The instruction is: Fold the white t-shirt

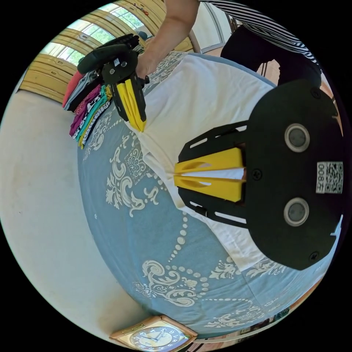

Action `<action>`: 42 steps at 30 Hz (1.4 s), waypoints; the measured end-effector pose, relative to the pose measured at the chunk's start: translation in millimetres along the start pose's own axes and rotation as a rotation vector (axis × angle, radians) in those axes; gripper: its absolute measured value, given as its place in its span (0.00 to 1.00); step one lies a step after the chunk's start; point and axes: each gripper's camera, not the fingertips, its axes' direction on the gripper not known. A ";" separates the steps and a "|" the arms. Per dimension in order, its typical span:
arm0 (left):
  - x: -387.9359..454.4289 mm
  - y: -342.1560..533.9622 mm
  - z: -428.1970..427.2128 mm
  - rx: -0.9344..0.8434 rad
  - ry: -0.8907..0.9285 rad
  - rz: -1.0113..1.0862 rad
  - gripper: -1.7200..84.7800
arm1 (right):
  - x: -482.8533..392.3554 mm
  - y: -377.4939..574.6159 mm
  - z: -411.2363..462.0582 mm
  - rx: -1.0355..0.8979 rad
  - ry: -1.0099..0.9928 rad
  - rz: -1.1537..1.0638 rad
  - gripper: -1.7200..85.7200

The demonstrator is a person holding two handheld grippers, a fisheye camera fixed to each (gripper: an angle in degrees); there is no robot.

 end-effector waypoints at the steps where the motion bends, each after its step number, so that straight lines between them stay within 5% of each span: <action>1: -1.5 0.6 -3.2 0.006 -0.001 -0.001 0.03 | 1.4 -0.4 -2.5 0.004 -0.003 0.007 0.03; 42: -104.6 139.9 -82.5 0.014 -0.100 -0.388 0.02 | 142.0 67.5 -165.0 0.014 -0.165 0.451 0.02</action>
